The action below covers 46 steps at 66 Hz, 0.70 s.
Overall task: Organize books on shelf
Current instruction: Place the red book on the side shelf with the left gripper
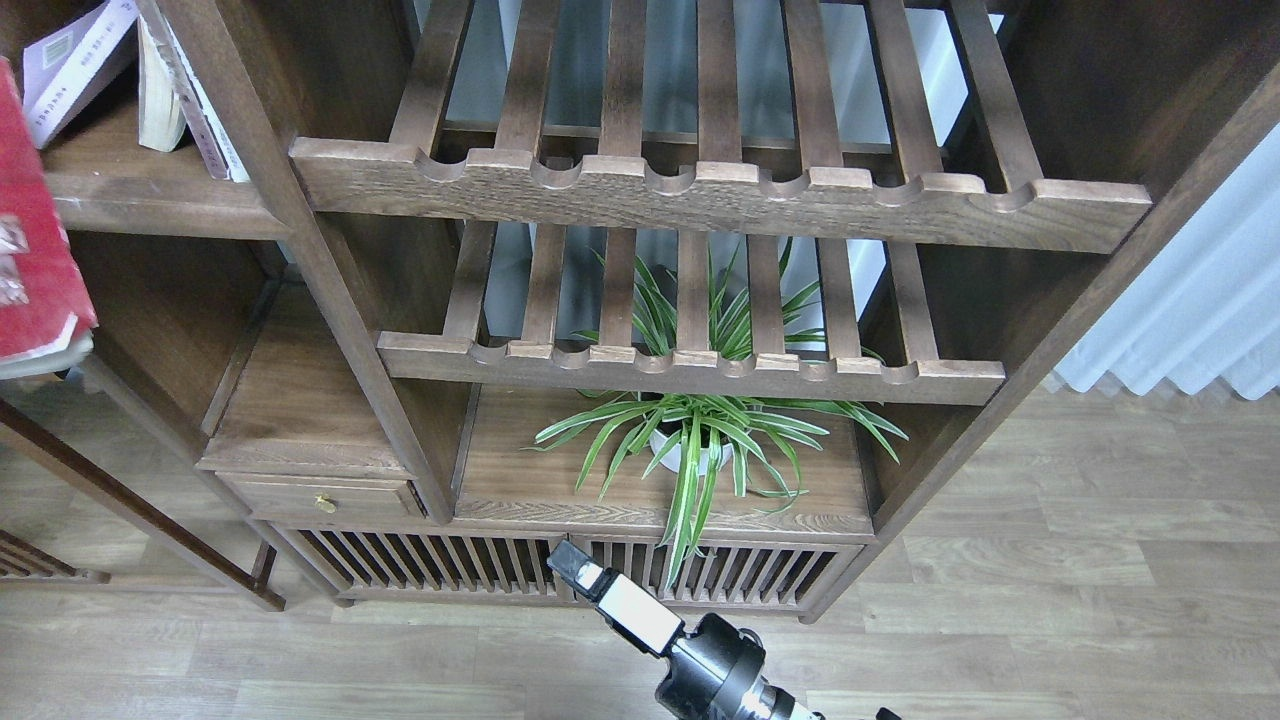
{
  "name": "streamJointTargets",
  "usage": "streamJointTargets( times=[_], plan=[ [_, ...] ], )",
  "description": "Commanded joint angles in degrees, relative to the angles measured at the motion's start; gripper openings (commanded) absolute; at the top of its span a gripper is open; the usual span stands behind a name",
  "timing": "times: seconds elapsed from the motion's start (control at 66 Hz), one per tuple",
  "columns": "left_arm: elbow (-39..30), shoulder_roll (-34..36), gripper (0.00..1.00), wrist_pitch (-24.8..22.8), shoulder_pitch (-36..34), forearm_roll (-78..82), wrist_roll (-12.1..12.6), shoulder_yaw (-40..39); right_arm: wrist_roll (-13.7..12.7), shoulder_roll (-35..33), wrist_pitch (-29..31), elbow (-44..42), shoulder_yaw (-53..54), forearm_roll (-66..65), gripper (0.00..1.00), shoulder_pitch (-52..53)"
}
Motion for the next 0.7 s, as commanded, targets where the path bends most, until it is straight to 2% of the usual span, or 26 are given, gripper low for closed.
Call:
streamJointTargets(
  times=[0.0,0.212,0.424,0.682],
  plan=[
    [0.41,-0.01,0.07,0.02,-6.36,4.39,0.10,1.17,0.01,0.00,0.00,0.09,0.06,0.00,1.00,-0.01],
    [2.08,-0.01,0.07,0.02,-19.37,10.81,0.10,7.32,0.01,0.00,0.00,0.26,0.06,0.00,1.00,-0.01],
    [8.66,-0.62,0.07,0.02,-35.97,19.15,0.10,15.49,0.01,0.00,0.00,0.26,0.15,0.00,1.00,-0.09],
    [16.31,-2.82,0.07,0.02,-46.35,23.20,0.10,23.84,0.01,0.00,0.00,0.26,0.15,0.00,1.00,-0.09]
  ],
)
